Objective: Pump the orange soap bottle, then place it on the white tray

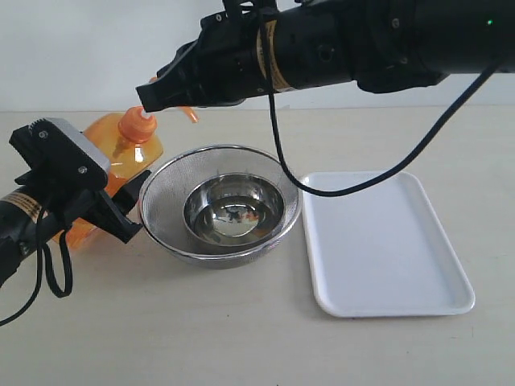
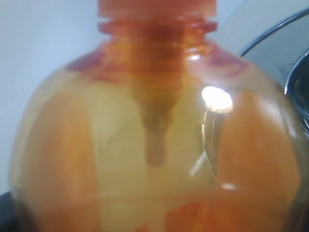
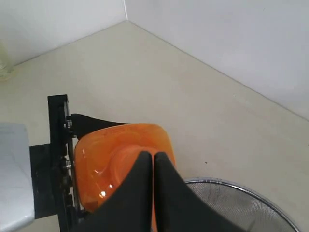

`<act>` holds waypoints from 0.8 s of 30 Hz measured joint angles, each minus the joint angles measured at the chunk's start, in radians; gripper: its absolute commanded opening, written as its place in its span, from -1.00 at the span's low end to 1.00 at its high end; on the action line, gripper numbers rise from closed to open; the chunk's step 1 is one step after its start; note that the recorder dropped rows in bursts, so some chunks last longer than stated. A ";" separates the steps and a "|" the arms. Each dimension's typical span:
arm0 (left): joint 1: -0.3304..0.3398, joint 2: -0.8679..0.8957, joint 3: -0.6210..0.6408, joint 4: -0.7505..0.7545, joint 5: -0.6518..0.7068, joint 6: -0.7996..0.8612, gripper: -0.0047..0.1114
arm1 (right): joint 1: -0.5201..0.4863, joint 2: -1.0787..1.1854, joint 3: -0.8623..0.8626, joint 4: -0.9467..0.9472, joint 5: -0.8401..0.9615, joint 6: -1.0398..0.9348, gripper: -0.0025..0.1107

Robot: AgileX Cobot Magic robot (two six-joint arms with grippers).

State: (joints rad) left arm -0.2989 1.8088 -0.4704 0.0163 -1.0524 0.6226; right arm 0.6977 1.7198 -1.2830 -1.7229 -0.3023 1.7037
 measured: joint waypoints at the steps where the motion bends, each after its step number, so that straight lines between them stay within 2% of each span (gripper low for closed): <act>1: 0.000 0.000 0.000 -0.002 0.000 0.000 -0.84 | 0.000 0.001 0.000 0.002 0.002 0.000 -0.96; 24: 0.008 0.000 0.000 -0.002 0.003 -0.004 -0.84 | 0.000 0.014 -0.002 0.002 0.000 0.033 -0.96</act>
State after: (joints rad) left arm -0.2910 1.8088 -0.4704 0.0146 -1.0490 0.6184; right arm 0.6973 1.7339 -1.2855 -1.7205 -0.3023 1.7363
